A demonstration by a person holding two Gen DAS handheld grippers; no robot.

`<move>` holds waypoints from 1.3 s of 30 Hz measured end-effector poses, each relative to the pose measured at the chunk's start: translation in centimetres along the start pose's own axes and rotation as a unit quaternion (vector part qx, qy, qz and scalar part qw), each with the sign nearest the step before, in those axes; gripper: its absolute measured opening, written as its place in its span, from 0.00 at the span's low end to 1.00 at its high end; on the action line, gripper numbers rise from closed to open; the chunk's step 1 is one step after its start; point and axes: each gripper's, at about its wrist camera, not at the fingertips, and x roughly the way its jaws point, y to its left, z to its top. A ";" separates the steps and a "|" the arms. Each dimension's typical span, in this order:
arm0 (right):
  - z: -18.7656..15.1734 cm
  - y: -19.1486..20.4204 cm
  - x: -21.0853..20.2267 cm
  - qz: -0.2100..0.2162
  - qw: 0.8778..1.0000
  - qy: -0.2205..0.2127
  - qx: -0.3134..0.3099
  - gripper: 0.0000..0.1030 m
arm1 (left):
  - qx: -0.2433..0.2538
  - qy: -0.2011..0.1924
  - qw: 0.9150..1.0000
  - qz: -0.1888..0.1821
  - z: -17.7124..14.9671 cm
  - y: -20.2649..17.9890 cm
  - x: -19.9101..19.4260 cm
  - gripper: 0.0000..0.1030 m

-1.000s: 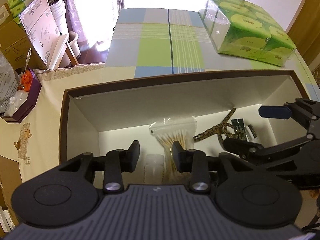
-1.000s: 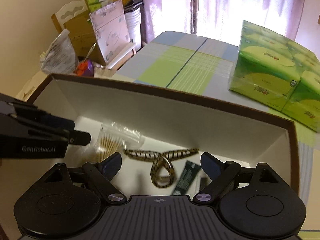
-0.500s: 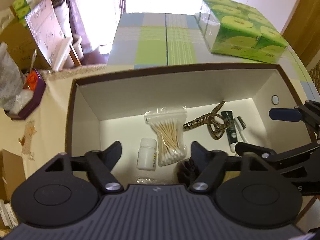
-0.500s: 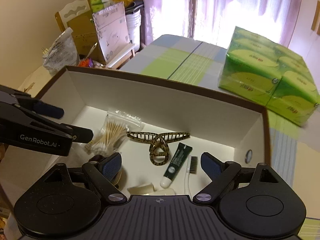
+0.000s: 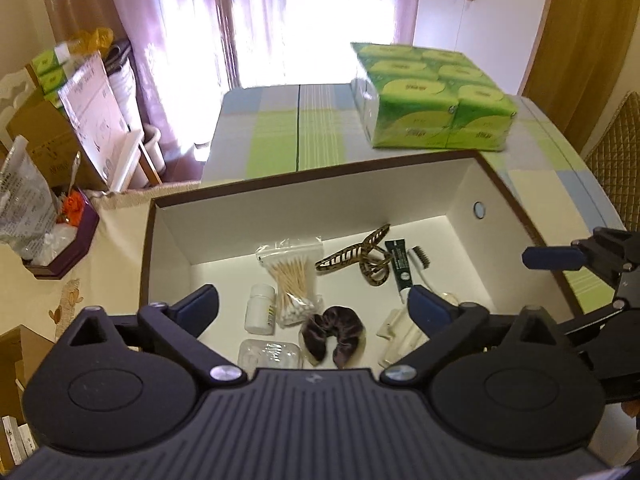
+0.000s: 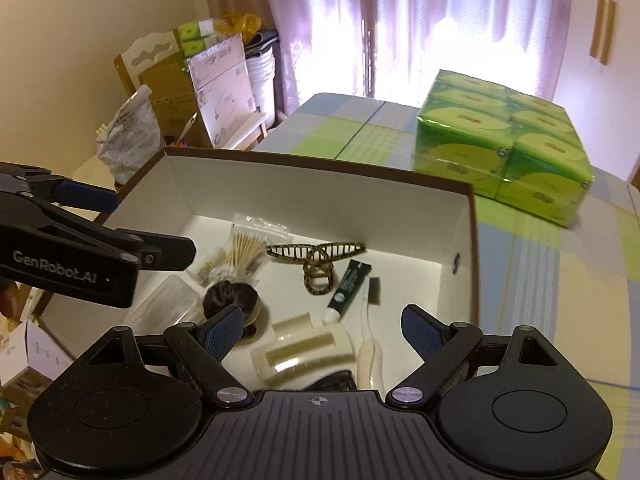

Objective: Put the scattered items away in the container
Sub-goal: 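Withdraw both open tools up and back from the box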

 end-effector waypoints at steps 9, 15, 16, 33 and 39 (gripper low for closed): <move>-2.6 -0.4 -4.1 -0.004 1.000 -0.026 0.010 0.89 | -0.013 -0.035 0.999 0.023 -3.1 -2.3 -4.4 0.99; -3.9 -0.2 -6.8 0.007 0.999 -0.031 -0.015 0.89 | -0.028 -0.038 0.999 0.024 -5.0 -3.6 -6.6 0.99; -4.1 -0.2 -7.2 0.010 0.999 -0.033 -0.017 0.89 | -0.030 -0.038 0.999 0.025 -5.2 -3.8 -7.0 0.98; -8.6 -2.3 -10.9 0.018 0.999 -0.002 -0.045 0.89 | -0.053 -0.001 0.997 0.051 -9.0 -9.4 -9.5 0.99; -9.6 -2.9 -11.7 0.028 0.998 0.006 -0.049 0.89 | -0.066 0.013 0.996 0.060 -9.9 -10.6 -9.9 0.99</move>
